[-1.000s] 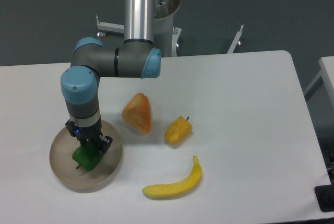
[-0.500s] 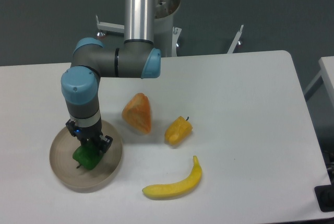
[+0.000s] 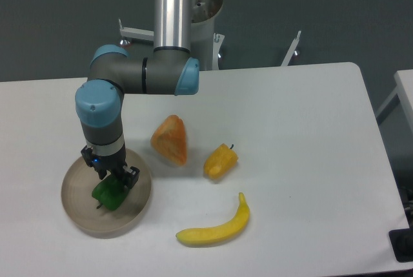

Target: Place the green pepper on the plate

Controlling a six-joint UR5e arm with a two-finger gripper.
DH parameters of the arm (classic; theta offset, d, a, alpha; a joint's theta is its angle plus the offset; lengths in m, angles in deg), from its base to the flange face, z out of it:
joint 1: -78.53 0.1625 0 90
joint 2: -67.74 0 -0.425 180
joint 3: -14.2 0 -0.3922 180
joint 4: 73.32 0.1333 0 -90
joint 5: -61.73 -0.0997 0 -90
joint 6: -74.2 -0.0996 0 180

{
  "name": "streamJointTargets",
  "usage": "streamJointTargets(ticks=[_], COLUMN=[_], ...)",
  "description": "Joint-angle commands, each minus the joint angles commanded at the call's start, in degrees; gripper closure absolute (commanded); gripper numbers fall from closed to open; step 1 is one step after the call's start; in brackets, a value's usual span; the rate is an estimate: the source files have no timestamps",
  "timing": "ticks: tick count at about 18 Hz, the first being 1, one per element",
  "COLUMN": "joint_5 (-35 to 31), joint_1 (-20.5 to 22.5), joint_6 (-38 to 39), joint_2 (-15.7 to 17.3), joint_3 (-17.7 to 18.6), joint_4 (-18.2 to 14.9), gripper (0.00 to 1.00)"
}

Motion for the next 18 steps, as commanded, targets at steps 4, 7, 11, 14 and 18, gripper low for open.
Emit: streamJointTargets(ticks=[4,7,11,14,18], joint_5=[0.0,0.0,-0.1,-0.1,-1.7], joint_1=[1.7,4.6,10.1,14.2,17.7], joint_6=[-3.2,-9.6,-18.1,-25.6,-32.8], joint_2=[1.8,3.8,6.1,6.9,6.9], joint_3=[-0.3,-0.3,-0.4,-0.2,-0.6], joint_4=[-1.6,-5.1,-8.2,-8.9,-8.9], gripper=[0.00,0.00,0.00,0.00,0.00])
